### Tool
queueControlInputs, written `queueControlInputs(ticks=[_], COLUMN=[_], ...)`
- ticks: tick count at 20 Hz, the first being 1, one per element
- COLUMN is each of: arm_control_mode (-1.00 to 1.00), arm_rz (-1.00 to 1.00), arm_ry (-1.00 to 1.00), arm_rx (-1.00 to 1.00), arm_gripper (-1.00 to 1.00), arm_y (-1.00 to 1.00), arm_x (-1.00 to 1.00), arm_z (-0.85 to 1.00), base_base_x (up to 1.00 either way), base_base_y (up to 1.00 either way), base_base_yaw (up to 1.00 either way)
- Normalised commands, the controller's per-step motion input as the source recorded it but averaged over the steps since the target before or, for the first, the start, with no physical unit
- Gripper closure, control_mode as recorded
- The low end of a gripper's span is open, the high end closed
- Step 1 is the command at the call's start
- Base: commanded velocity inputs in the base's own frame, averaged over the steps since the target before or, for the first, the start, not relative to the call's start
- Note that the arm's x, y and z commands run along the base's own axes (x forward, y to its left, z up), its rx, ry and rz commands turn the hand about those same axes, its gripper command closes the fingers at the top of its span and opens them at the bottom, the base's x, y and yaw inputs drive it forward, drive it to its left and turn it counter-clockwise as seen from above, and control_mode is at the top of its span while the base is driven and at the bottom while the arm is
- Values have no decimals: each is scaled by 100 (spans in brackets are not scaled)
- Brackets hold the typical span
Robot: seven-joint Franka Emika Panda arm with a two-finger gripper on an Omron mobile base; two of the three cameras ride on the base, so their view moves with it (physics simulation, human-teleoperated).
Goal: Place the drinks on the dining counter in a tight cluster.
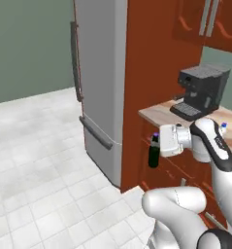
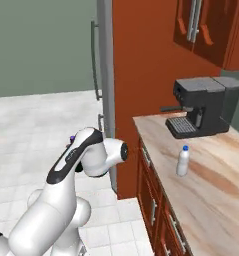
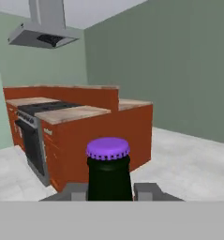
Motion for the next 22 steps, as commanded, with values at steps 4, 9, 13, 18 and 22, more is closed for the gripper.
queueControlInputs(ticks=[4,9,13,18,22], arm_control_mode=[100,100,100,100,100], arm_rz=[0,0,0,0,0], arm_ry=[0,0,0,0,0], arm_rx=[0,0,0,0,0], arm_gripper=[100,100,100,100,100], arm_y=[0,0,0,0,0], arm_x=[0,0,0,0,0], arm_z=[0,0,0,0,0], base_base_x=[0,4,38,63,81], base_base_y=[29,31,32,22,9], base_base_yaw=[86,75,41,19,2])
